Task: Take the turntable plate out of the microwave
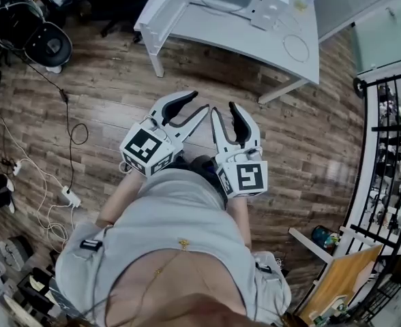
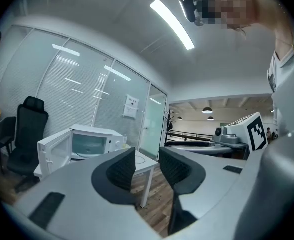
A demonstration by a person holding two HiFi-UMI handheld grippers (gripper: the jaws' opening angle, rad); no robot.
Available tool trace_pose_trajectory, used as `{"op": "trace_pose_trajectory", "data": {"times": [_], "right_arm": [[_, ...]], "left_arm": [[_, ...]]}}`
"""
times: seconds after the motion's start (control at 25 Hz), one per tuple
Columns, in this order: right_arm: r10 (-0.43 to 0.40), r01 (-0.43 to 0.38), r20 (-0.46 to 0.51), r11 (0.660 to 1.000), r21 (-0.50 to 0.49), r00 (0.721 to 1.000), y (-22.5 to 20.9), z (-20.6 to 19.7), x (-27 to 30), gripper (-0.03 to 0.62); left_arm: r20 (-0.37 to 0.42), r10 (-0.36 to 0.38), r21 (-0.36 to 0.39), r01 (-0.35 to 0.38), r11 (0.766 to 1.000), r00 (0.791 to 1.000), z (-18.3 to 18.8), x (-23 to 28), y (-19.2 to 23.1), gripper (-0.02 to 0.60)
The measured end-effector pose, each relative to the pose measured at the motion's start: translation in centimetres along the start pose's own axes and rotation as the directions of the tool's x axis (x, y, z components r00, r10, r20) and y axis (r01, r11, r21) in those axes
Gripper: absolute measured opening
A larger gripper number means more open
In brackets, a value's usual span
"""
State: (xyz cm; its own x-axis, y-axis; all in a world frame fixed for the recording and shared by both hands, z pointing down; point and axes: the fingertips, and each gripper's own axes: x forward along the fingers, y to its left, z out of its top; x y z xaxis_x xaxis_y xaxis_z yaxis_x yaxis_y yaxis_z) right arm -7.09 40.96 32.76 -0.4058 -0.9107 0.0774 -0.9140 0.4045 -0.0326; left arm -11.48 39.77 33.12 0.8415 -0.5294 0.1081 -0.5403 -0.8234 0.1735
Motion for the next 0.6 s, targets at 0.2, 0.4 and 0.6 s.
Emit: {"op": "trace_pose_trajectory", "data": {"times": [0.2, 0.4, 0.6], "right_arm": [[-0.003, 0.003, -0.02, 1.0, 0.002, 1.0, 0.3, -0.2, 2.2, 0.161], [0.013, -0.013, -0.021, 1.0, -0.011, 1.0, -0.1, -0.1, 4.0, 0.161], [0.027, -0.027, -0.012, 1.0, 0.001, 1.0, -2.0, 0.1, 6.1, 0.161]], "left_arm": [[-0.003, 0.001, -0.015, -0.001, 1.0, 1.0, 0.2, 0.1, 2.2, 0.15], [0.003, 0.015, -0.02, -0.015, 1.0, 1.0, 0.4, 0.7, 3.8, 0.15], [0.003, 0.029, -0.021, -0.029, 0.999, 1.0, 0.6, 2.6, 5.7, 0.15]]}}
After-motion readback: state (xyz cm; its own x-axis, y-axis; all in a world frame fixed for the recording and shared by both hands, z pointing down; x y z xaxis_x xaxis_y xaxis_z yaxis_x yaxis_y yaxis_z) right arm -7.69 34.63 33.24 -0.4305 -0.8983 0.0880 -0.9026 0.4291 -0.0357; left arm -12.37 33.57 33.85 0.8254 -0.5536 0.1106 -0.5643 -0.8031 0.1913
